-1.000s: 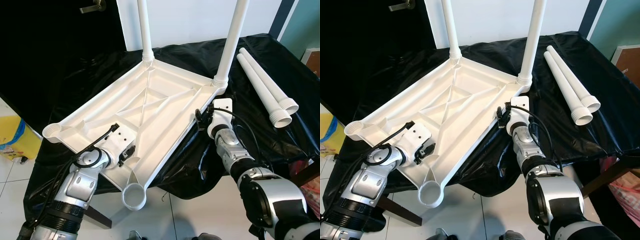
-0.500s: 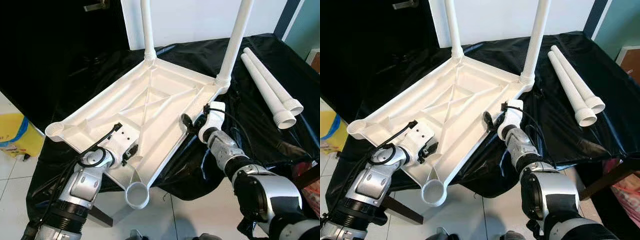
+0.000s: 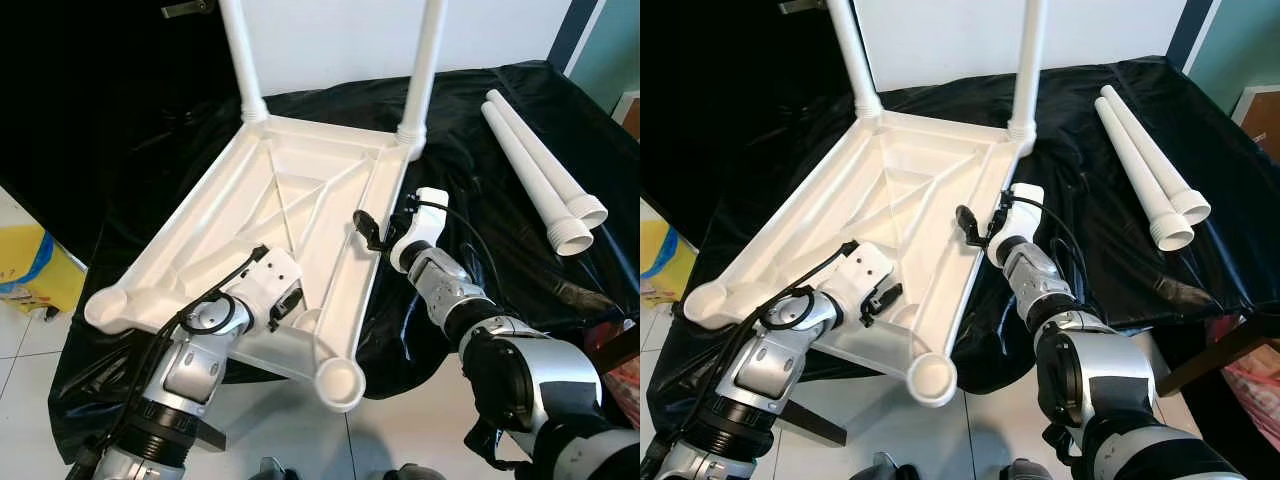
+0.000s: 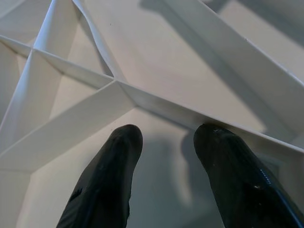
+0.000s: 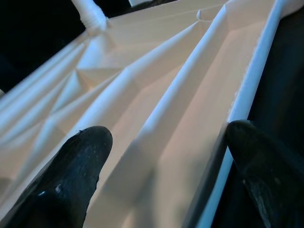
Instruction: Building children table
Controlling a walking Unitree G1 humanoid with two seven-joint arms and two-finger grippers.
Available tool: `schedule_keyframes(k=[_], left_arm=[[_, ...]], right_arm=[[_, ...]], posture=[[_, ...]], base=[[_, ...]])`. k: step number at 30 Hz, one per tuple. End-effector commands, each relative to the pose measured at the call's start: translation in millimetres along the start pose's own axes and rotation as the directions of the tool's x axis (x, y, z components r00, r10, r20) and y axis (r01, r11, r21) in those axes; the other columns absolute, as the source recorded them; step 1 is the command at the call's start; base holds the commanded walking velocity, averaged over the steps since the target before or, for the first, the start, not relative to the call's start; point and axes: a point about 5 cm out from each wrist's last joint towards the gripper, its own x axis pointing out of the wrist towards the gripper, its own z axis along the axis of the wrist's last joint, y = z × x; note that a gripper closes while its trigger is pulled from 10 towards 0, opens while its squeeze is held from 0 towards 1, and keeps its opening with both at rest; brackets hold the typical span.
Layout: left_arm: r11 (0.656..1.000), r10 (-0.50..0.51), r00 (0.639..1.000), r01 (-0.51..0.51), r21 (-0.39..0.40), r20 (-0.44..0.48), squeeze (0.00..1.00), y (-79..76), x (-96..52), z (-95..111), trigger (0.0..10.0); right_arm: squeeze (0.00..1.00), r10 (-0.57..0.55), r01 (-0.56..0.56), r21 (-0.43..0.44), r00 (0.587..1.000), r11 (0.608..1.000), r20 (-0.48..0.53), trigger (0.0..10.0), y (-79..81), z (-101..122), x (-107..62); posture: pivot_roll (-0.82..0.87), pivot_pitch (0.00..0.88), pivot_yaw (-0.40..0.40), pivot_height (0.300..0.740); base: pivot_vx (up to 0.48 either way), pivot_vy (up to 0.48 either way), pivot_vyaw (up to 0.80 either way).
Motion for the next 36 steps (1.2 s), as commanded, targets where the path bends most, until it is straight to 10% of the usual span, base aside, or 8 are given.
schedule_keyframes(k=[1, 12, 30, 31, 36], left_arm=[[1.0, -0.014, 0.999, 0.013, 0.018, 0.051, 0.0, -2.7, 3.3, 11.2, 10.0], [0.974, 0.228, 0.964, -0.228, -0.016, 0.138, 0.0, 44.6, -8.7, 18.8, 10.0], [0.998, 0.055, 0.954, -0.053, -0.017, 0.293, 0.01, 37.1, -34.1, 18.1, 10.0], [0.999, 0.044, 0.951, -0.037, -0.027, 0.306, 1.0, 38.8, -37.3, 17.6, 10.0], [0.999, 0.003, 0.938, 0.014, -0.048, 0.347, 1.0, 42.7, -46.4, 17.5, 10.0]], right_arm=[[0.0, 0.005, -0.007, -0.07, 1.0, 0.998, -0.026, 10.0, 11.3, -7.4, 1.4], [0.0, -0.141, 0.156, -0.159, 0.985, 0.975, 0.103, 10.0, -18.0, -8.1, -15.5], [0.0, -0.062, 0.146, -0.244, 0.945, 0.959, 0.321, 10.0, -28.2, -13.3, -64.4], [0.0, -0.056, 0.146, -0.255, 0.943, 0.956, 0.328, 10.0, -27.8, -13.7, -69.9], [0.0, -0.041, 0.139, -0.273, 0.941, 0.952, 0.336, 10.0, -27.4, -14.3, -82.5]], posture=[[-0.04, 0.042, 0.049, 0.74], [-0.05, 0.04, 0.048, 0.74], [-0.06, 0.044, 0.047, 0.74], [-0.06, 0.045, 0.045, 0.74], [-0.06, 0.046, 0.043, 0.74]], base=[[0.0, 0.0, 0.0], [0.0, 0.0, 0.0], [0.0, 0.0, 0.0], [0.0, 0.0, 0.0], [0.0, 0.0, 0.0]])
